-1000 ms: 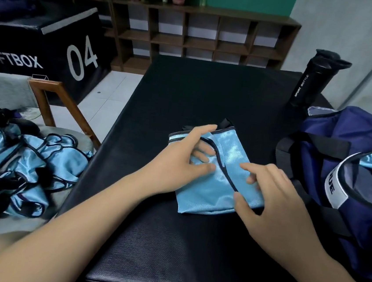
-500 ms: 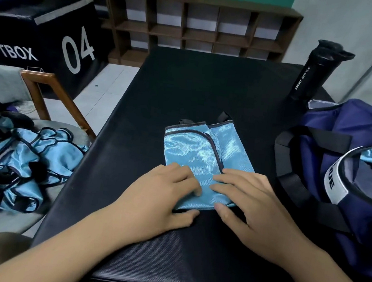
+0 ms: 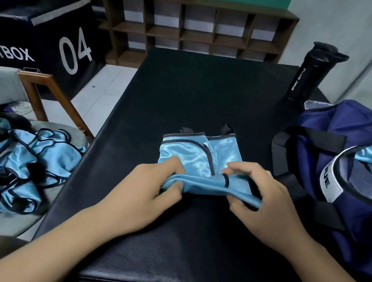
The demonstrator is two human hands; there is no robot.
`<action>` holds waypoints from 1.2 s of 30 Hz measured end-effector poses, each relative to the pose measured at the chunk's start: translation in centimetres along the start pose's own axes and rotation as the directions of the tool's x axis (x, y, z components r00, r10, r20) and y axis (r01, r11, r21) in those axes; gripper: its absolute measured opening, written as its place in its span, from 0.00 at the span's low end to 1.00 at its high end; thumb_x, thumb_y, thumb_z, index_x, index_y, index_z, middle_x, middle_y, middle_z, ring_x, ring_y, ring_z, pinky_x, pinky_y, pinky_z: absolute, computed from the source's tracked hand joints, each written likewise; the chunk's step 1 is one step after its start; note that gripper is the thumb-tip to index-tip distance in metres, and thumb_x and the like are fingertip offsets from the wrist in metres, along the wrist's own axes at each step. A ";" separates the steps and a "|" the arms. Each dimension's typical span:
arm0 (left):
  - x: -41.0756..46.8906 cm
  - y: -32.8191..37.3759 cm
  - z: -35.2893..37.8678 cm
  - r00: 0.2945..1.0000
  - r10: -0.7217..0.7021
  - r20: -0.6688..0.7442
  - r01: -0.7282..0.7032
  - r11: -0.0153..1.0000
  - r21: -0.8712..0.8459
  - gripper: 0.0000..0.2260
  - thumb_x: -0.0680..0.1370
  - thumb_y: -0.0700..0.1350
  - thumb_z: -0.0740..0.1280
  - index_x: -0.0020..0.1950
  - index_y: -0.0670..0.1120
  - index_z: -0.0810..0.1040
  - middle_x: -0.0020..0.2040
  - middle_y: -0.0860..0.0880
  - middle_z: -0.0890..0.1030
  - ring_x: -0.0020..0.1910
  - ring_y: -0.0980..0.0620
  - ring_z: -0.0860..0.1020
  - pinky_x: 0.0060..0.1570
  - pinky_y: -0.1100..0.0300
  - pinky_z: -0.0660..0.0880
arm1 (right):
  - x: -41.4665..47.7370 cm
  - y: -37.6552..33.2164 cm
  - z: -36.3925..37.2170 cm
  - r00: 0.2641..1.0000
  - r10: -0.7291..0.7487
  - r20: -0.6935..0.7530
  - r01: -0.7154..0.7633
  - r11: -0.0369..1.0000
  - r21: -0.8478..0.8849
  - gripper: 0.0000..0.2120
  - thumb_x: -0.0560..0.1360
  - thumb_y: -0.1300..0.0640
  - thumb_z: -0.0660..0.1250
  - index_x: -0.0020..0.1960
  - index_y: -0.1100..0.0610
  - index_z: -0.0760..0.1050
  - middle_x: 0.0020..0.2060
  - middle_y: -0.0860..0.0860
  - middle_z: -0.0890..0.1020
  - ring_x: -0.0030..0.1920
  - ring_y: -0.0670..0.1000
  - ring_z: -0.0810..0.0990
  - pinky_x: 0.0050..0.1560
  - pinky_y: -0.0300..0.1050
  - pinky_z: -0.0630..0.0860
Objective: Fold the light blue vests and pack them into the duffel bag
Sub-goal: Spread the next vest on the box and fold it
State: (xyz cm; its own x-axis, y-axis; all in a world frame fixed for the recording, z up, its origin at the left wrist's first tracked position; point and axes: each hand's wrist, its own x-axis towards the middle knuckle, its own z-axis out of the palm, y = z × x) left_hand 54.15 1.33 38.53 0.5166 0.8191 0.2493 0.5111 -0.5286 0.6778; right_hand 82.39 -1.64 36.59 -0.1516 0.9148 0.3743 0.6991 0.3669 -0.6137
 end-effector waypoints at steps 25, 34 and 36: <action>1.3 -2.1 0.3 0.879 -0.400 -0.261 0.424 0.904 0.044 0.13 0.78 0.62 0.72 0.47 0.56 0.74 0.40 0.54 0.81 0.39 0.54 0.79 0.40 0.54 0.79 | 0.7 0.5 1.6 0.933 0.281 -0.225 -0.279 0.959 0.042 0.17 0.76 0.58 0.75 0.36 0.56 0.68 0.26 0.51 0.70 0.28 0.52 0.68 0.31 0.41 0.68; 2.0 -1.3 -0.3 0.862 -0.480 -0.160 0.494 0.868 0.054 0.15 0.79 0.63 0.71 0.46 0.55 0.72 0.40 0.54 0.82 0.39 0.55 0.80 0.40 0.54 0.78 | 0.8 0.6 1.7 0.920 0.281 -0.272 -0.303 0.952 -0.041 0.16 0.73 0.54 0.77 0.54 0.45 0.72 0.50 0.41 0.73 0.51 0.46 0.75 0.56 0.49 0.75; 2.2 -0.9 -0.3 0.852 -0.505 -0.138 0.500 0.863 -0.070 0.14 0.79 0.61 0.72 0.47 0.53 0.73 0.42 0.52 0.83 0.39 0.54 0.80 0.40 0.56 0.76 | 0.8 0.6 1.8 0.928 0.256 -0.272 -0.288 0.954 -0.086 0.17 0.74 0.55 0.77 0.56 0.45 0.72 0.51 0.39 0.71 0.53 0.45 0.73 0.60 0.48 0.72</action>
State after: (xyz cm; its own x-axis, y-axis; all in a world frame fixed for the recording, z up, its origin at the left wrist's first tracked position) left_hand 54.61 3.64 38.66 0.0877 0.9956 -0.0340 0.6511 -0.0314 0.7583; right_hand 81.44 -0.39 35.24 0.2284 0.8967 0.3793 0.7703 0.0718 -0.6336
